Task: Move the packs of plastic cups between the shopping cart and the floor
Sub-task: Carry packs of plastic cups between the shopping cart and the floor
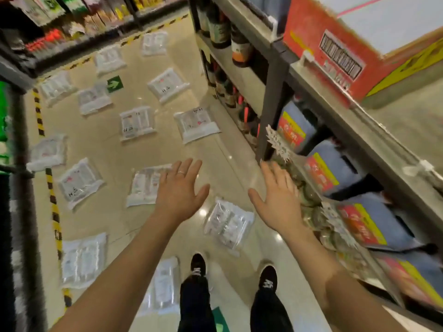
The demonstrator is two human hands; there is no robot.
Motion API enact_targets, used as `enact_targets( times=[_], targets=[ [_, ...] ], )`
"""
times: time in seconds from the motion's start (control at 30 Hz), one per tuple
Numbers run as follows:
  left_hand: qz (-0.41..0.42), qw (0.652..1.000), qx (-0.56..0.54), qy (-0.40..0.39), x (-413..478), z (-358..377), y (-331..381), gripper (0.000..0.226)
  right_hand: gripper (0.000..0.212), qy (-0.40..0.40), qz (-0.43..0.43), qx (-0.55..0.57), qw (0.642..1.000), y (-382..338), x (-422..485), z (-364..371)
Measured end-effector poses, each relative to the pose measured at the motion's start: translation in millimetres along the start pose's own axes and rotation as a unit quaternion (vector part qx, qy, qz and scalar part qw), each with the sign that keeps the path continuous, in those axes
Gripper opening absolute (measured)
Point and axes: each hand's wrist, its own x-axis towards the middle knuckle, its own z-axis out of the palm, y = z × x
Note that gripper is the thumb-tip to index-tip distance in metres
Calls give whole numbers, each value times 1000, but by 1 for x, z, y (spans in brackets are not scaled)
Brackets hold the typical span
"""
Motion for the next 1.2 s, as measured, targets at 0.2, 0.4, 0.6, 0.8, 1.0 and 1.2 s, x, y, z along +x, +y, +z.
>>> enact_targets(
  times=[0.2,0.4,0.6,0.8,1.0,1.2],
  targets=[
    [39,998,-17,-56,71,142,-46,87,77,-18,120,31,992,62,11,146],
    [38,994,-22,-100,120,311,-98,82,77,-49,199,43,978,114,5,319],
    [54,992,-31,-112,136,481,-136,75,76,-82,230,39,969,170,17,475],
    [40,987,-41,-151,148,621,-152,78,74,-79,275,42,957,227,27,602],
    [13,980,-123,-156,160,707,-158,73,76,-83,275,81,954,268,28,670],
    [-16,968,-217,-127,156,719,-158,73,77,-39,251,170,952,257,40,669]
  ],
)
